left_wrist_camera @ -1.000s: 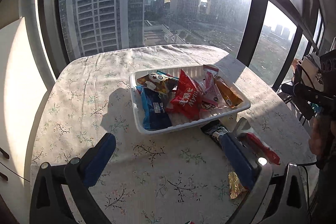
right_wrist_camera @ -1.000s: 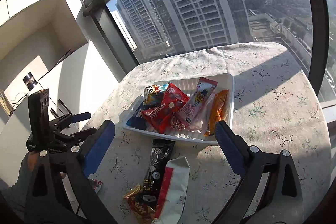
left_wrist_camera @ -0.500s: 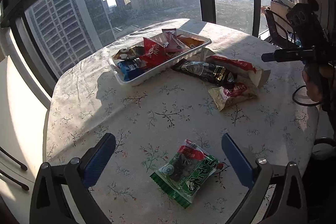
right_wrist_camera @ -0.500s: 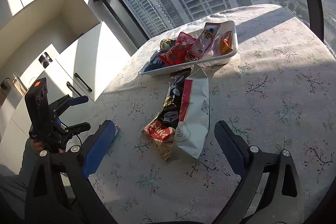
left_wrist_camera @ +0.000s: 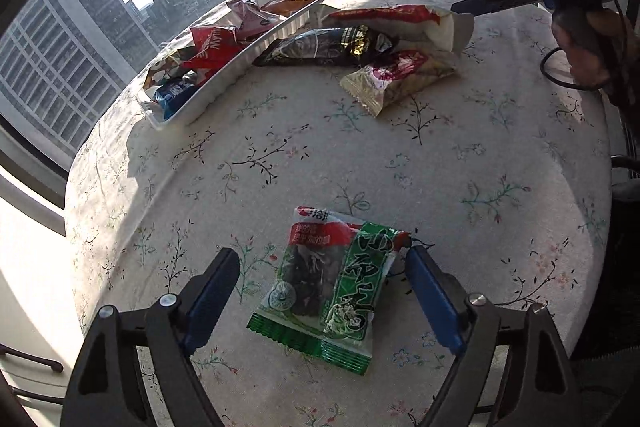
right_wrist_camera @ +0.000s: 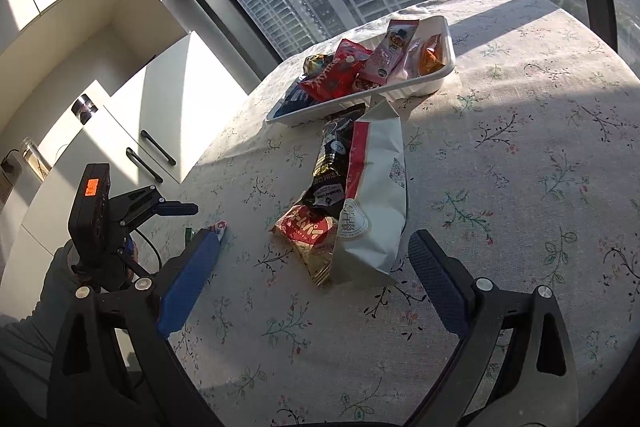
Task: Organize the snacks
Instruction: 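Withdraw both tools from the tray toward the remaining snacks, then grasp the green seaweed packet with the left tool while the right tool grasps the white chips bag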
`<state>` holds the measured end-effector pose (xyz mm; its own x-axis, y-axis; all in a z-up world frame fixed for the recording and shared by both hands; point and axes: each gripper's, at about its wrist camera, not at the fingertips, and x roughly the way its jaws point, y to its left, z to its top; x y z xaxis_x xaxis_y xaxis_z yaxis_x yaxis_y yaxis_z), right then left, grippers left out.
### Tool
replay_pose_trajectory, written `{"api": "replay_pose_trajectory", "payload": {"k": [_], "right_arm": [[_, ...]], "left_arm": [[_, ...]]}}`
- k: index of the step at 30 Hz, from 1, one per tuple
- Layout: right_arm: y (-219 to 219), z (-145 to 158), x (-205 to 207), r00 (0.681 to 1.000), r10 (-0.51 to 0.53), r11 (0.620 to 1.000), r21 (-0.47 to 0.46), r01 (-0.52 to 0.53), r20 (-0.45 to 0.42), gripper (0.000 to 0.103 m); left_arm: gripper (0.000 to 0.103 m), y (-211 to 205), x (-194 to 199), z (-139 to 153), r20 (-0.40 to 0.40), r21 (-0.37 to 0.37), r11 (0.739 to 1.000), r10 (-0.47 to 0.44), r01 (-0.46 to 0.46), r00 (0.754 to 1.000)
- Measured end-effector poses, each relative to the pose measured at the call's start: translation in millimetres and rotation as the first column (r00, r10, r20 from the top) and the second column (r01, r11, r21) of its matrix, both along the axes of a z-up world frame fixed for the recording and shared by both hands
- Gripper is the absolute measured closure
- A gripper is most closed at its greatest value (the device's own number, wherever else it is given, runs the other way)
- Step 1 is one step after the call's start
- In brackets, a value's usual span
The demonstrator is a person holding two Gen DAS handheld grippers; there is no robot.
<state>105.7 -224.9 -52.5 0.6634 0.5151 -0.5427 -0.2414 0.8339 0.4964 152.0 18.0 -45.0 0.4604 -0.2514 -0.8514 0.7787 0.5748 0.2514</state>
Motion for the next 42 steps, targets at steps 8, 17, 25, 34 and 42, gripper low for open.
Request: {"api": "replay_pose_trajectory", "payload": {"k": [8,17,25,34,42], "right_arm": [[3,-3,3,1.000,0.005,1.000,-0.006,-0.005,-0.013,0.007],[9,-4,1,1.000,0.022,1.000,-0.020,-0.022,-0.016,0.007],[12,-5,1,0.999,0.027,0.999,-0.032,-0.028,-0.023,0.007],[24,0,-2,0.999,0.051,0.993,-0.108,-0.052,-0.013,0.007],[58,20,-16,0.992,0.114,0.945,-0.314,-0.089,0.062,0.007]], "left_arm": [[0.035,4,10,0,-0.109,-0.057,0.998,0.009,-0.016,0.994],[0.023,13,22,-4,-0.204,-0.087,0.986,0.119,-0.139,0.972],[0.039,13,20,0,-0.232,-0.100,0.985,0.112,-0.138,0.966],[0.071,17,16,3,-0.225,-0.125,0.967,0.189,-0.221,0.956],[0.080,29,3,5,-0.229,-0.202,0.938,0.233,-0.280,0.945]]}}
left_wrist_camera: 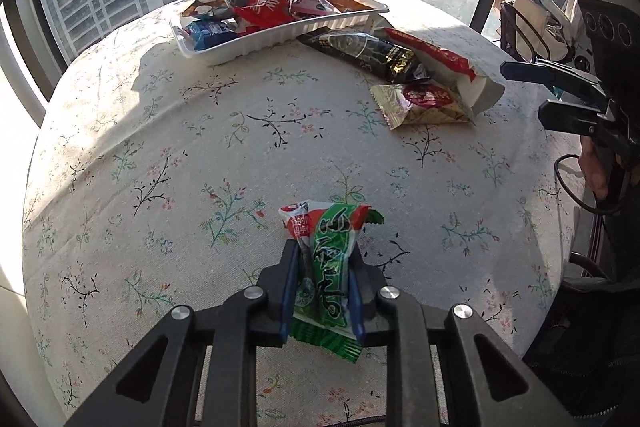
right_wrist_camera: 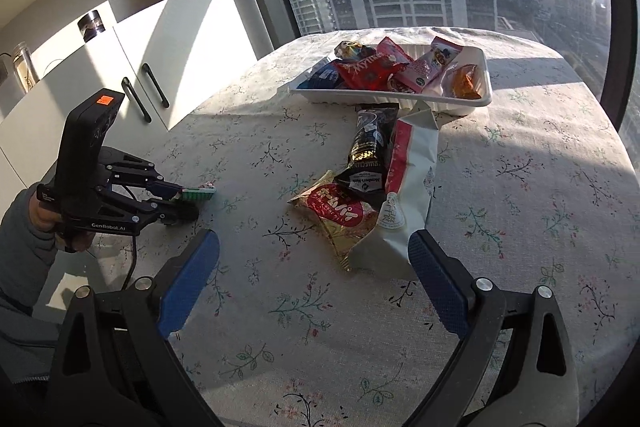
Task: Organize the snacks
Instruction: 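Grasp the green seaweed packet with the left tool while the right tool grasps the white chips bag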
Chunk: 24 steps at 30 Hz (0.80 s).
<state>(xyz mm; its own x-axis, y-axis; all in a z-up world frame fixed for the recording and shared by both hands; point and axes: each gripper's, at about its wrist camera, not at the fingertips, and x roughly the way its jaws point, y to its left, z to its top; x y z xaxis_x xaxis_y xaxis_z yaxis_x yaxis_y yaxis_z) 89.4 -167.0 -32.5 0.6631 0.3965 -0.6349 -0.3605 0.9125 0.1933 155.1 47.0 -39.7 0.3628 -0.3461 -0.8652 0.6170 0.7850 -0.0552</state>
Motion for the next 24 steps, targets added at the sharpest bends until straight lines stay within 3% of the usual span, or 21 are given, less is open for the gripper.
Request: {"api": "replay_pose_trajectory", "payload": {"k": [3,7,9,11,16,24], "right_arm": [[-4,13,0,0.999,-0.031,0.999,-0.033,0.032,0.038,0.007],[-29,16,28,0.992,-0.124,0.992,0.000,0.125,-0.036,0.008],[-39,12,46,0.986,-0.145,0.989,0.019,0.147,-0.082,0.019],[-42,7,64,0.982,-0.144,0.989,0.020,0.148,-0.123,0.038],[-40,-13,102,0.970,-0.142,0.990,-0.011,0.143,-0.195,0.048],[-77,-33,128,0.940,-0.118,0.959,0.208,0.192,-0.321,0.048]], "left_arm": [[0.080,8,-4,2,0.002,-0.046,0.999,0.025,-0.025,1.000],[0.080,15,-5,6,0.002,-0.117,0.991,0.064,-0.064,0.998],[0.080,16,-6,7,0.005,-0.140,0.987,0.075,-0.074,0.997],[0.080,17,-6,8,0.002,-0.159,0.984,0.084,-0.082,0.997],[0.080,17,-6,7,-0.007,-0.194,0.977,0.085,-0.085,0.996],[0.080,18,-4,4,-0.017,-0.213,0.974,0.079,-0.080,0.997]]}}
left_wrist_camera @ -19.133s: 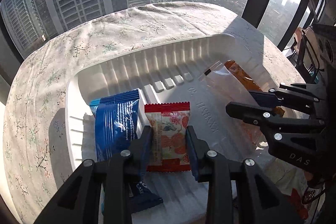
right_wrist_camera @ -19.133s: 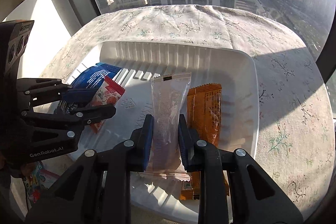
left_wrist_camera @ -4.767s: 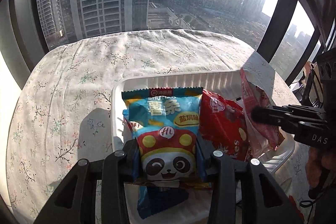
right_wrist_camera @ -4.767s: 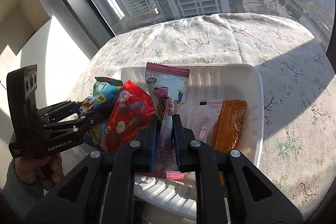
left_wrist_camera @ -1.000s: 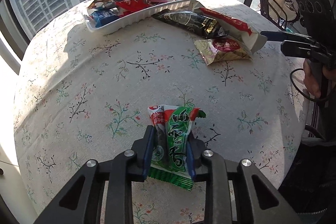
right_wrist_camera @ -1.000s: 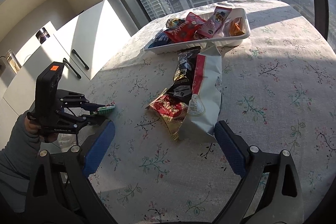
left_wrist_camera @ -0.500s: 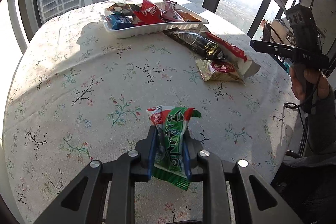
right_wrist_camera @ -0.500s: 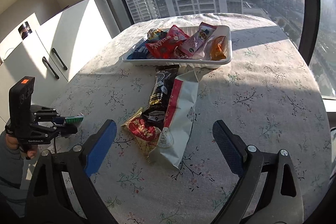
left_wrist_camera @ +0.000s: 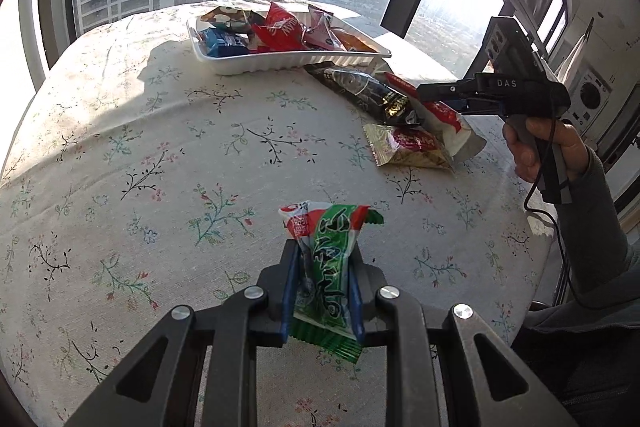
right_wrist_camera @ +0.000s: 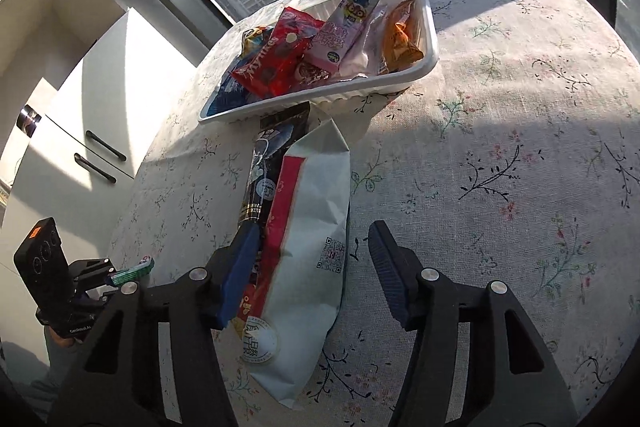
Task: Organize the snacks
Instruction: 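Grasp the green seaweed packet with the left tool while the right tool grasps the white chips bag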
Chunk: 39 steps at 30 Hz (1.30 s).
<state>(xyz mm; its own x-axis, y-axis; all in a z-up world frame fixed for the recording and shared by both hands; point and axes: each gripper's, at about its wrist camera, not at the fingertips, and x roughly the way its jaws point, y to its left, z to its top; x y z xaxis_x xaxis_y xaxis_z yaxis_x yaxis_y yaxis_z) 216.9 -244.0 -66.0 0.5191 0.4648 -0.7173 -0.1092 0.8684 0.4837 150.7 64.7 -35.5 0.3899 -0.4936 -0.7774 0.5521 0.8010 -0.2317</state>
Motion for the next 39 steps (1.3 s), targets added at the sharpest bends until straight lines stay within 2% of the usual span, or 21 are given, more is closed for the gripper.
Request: {"api": "replay_pose_trajectory", "payload": {"k": [2,4,6,7,10,23,32,39], "right_arm": [[-6,-6,3,1.000,0.001,0.999,0.046,0.000,-0.021,0.048],[-5,-7,5,1.000,0.004,0.999,0.046,-0.003,-0.017,0.048],[-1,-6,5,1.000,0.021,0.999,0.030,-0.021,-0.019,0.055],[3,-8,7,0.999,0.043,0.998,0.038,-0.042,-0.025,0.064],[12,-6,9,0.998,0.063,0.998,0.005,-0.063,-0.013,0.071],[17,3,-6,0.997,0.069,0.996,-0.051,-0.067,0.038,0.088],[-8,26,-21,0.993,0.014,1.000,-0.001,-0.014,0.118,0.088],[-34,53,-16,0.984,-0.048,0.998,0.055,0.039,0.174,0.088]], "left_arm": [[0.080,-1,1,-1,-0.002,-0.003,1.000,-0.004,0.004,1.000],[0.080,-3,1,-2,-0.004,0.000,1.000,-0.010,0.010,1.000],[0.080,-5,2,-4,-0.008,0.003,1.000,-0.013,0.013,1.000],[0.080,-5,2,-4,-0.009,0.004,1.000,-0.013,0.013,1.000],[0.080,-5,3,-5,-0.011,0.003,1.000,-0.012,0.012,1.000],[0.080,-6,1,-2,-0.007,-0.007,1.000,-0.007,0.006,1.000],[0.080,-5,8,9,0.012,-0.046,0.999,0.010,-0.010,1.000],[0.080,-15,36,37,0.067,-0.091,0.996,0.032,-0.025,0.997]]}}
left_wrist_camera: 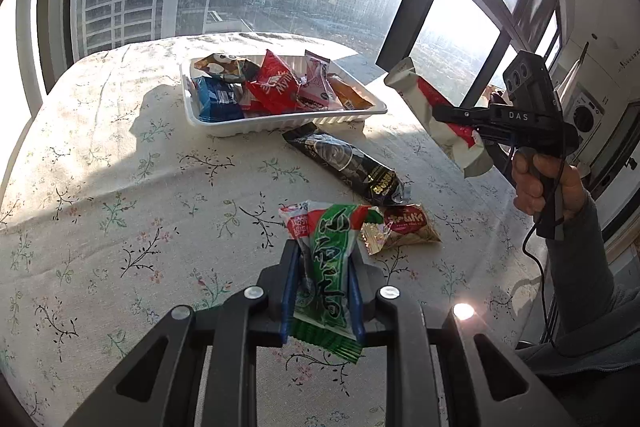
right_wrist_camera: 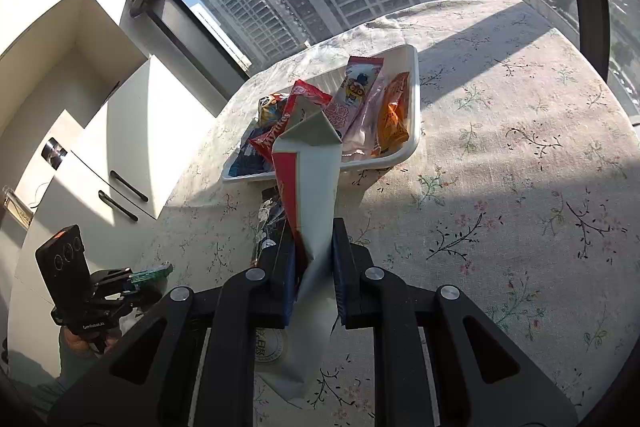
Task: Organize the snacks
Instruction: 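Grasp the green seaweed packet with the left tool while the right tool grasps the white chips bag, then carry the seaweed packet and white chips bag into the white tray and release both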
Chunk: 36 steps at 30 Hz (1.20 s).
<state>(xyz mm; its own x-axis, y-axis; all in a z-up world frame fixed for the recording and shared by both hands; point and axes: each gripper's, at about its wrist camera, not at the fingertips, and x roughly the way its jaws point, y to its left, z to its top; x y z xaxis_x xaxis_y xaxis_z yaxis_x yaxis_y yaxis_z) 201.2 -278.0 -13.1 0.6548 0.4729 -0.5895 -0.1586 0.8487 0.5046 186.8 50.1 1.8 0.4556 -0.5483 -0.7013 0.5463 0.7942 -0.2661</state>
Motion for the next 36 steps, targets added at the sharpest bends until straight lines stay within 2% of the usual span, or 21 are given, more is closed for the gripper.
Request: {"api": "replay_pose_trajectory", "payload": {"k": [9,15,19,26,28,36], "right_arm": [[4,47,52,0.996,-0.033,0.999,0.016,0.032,0.078,0.088],[29,61,107,0.995,-0.038,0.997,-0.069,0.045,0.095,0.088],[47,51,144,0.997,-0.026,0.993,-0.111,0.034,0.070,0.088],[62,14,195,0.999,-0.042,0.988,-0.150,0.041,-0.001,0.088],[64,5,204,0.999,-0.049,0.983,-0.179,0.046,-0.008,0.088],[56,-21,216,0.997,-0.069,0.982,-0.176,0.061,-0.036,0.088]], "left_arm": [[0.080,-21,90,34,0.051,-0.038,0.996,0.085,-0.083,0.995],[0.080,-36,158,37,0.045,-0.054,0.983,0.179,-0.177,0.983],[0.080,-53,189,26,0.028,-0.036,0.979,0.202,-0.201,0.979],[0.080,-83,218,-2,0.037,0.057,0.972,0.227,-0.229,0.973],[0.079,-86,222,-9,0.039,0.071,0.970,0.232,-0.234,0.972],[0.075,-97,225,-19,0.069,0.105,0.962,0.247,-0.253,0.967]]}}
